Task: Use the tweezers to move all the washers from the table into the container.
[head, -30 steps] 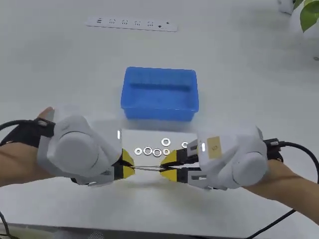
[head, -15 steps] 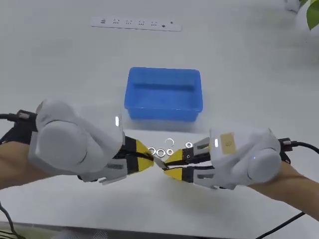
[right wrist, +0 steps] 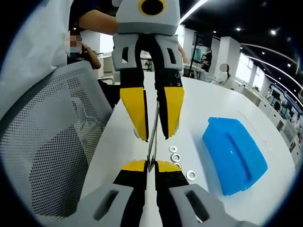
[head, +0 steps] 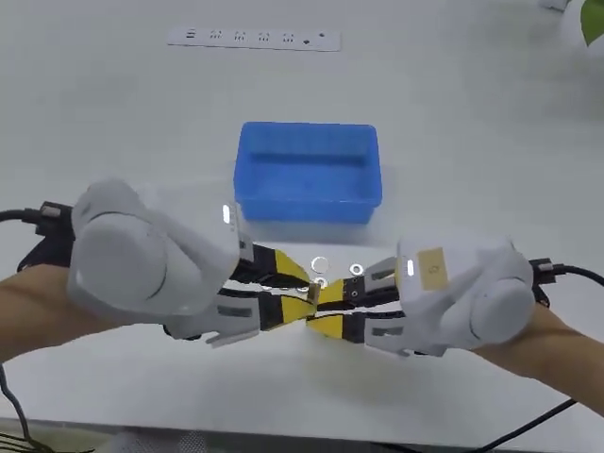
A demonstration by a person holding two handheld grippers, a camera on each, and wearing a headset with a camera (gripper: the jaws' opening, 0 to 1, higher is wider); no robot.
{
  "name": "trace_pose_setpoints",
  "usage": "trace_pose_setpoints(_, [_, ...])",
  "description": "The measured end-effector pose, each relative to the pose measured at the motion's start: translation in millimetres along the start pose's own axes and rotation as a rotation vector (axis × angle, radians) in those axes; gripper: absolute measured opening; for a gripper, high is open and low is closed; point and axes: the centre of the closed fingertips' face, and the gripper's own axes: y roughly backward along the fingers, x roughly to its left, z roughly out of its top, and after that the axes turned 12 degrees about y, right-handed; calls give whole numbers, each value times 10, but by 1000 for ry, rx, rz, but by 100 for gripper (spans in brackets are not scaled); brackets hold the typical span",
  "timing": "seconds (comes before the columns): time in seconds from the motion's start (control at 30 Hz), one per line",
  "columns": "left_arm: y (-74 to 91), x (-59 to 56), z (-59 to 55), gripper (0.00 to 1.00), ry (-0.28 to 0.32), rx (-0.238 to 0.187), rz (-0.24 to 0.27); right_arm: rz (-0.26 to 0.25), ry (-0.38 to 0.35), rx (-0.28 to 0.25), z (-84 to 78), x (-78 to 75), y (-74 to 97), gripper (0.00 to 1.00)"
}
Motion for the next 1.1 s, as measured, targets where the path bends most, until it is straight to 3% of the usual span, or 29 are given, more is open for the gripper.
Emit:
trace_pose_setpoints(0.27, [-36,-27,25,7,-18,-6,-17,1,0,1,5,-20,-7,6])
trace_pose_setpoints(0.4, [-31,-53,41,7,60,-32,-41,-2,11,6,2,-16,12,6])
trace_pose_setpoints(0.5, [-12,-15,-21,7,22,-24,-19,-19,23,48,-62,-44,28,7])
trace_pose_setpoints(0.63, [-6,-16,-11,7,37,-46,-19,-16,55,60,-45,-43,12,9])
trace_pose_setpoints(0.83, [-3,-33,-11,7,26,-44,-27,10,62,25,77,-32,-43,13])
trace_pose_setpoints(0.9, [-7,-49,-9,7,24,-43,-33,32,105,57,48,-20,-75,11])
trace_pose_setpoints(0.93, [-8,-50,-11,7,16,-38,-29,55,90,63,33,18,-88,10])
trace_pose_setpoints(1.1, [13,-66,33,7,-3,-51,-24,37,53,30,86,-19,-83,8])
